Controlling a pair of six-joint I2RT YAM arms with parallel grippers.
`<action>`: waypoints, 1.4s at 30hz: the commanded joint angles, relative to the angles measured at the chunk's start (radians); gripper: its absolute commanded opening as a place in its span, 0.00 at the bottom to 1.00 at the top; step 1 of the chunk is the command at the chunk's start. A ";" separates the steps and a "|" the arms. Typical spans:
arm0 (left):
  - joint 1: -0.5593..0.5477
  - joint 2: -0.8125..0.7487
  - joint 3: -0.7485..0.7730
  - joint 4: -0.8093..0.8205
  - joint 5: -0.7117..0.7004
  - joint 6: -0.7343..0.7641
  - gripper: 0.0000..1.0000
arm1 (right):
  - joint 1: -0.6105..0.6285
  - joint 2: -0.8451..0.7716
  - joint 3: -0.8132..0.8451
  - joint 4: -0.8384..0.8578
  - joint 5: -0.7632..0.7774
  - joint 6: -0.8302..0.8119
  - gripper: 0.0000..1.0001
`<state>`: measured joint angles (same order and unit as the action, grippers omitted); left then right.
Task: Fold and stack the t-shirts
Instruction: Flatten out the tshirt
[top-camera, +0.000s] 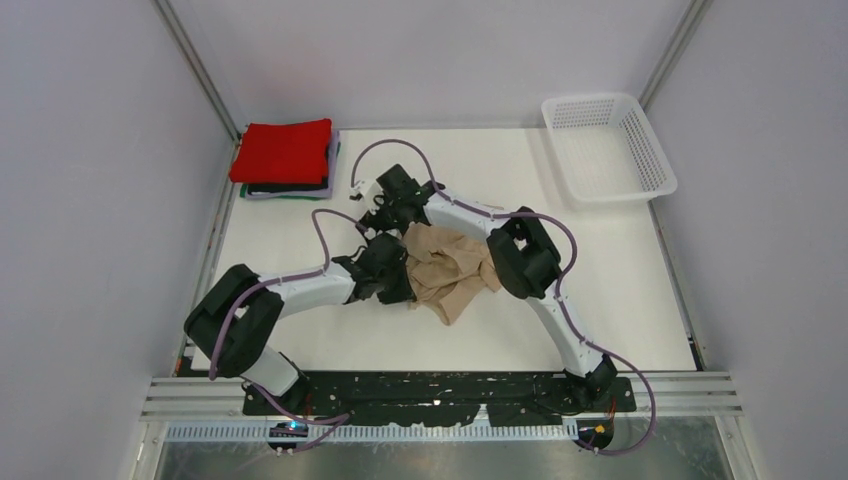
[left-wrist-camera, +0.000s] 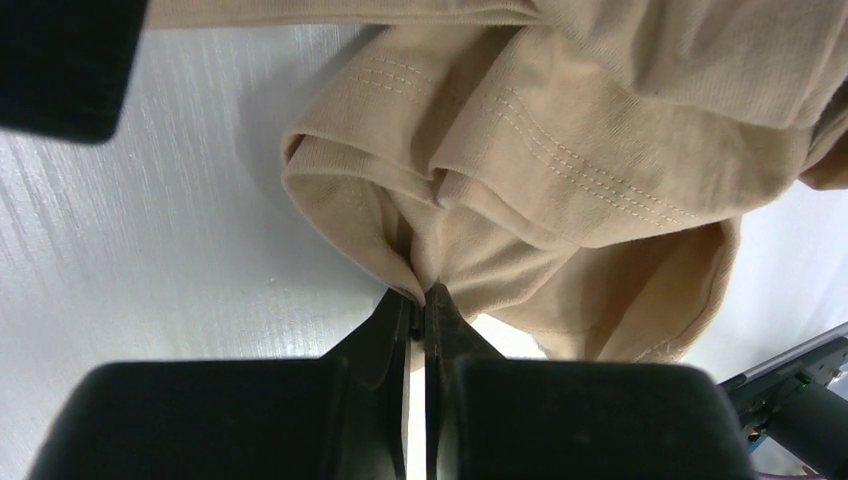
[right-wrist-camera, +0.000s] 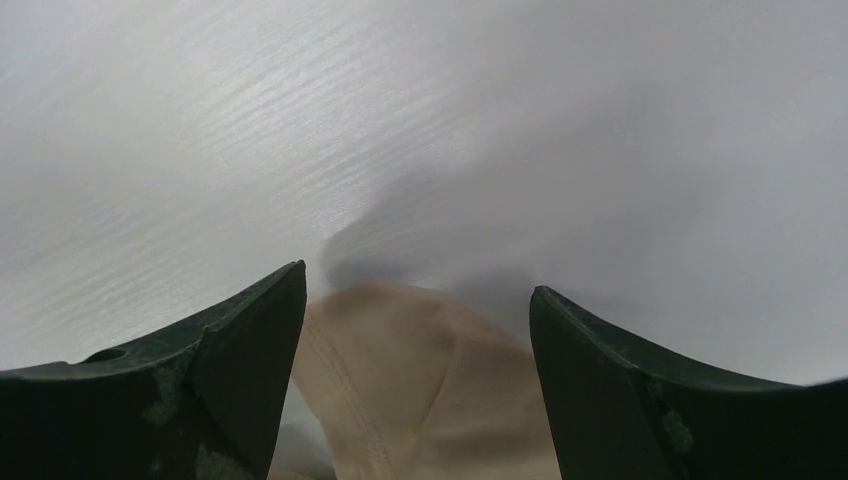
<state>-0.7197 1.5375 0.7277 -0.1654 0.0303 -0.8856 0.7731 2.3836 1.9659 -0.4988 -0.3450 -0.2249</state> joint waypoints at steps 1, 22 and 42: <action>0.005 -0.037 -0.017 0.026 -0.008 0.018 0.00 | 0.024 -0.012 0.009 -0.106 0.048 -0.057 0.83; 0.005 -0.124 -0.033 -0.037 -0.106 0.029 0.00 | 0.019 -0.295 -0.342 0.156 0.525 0.100 0.05; 0.044 -0.441 0.003 -0.331 -0.508 0.034 0.00 | -0.530 -1.142 -0.965 0.536 0.841 0.353 0.05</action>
<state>-0.6876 1.1881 0.6697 -0.3893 -0.3096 -0.8562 0.2604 1.3510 1.0233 -0.0441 0.4889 0.1135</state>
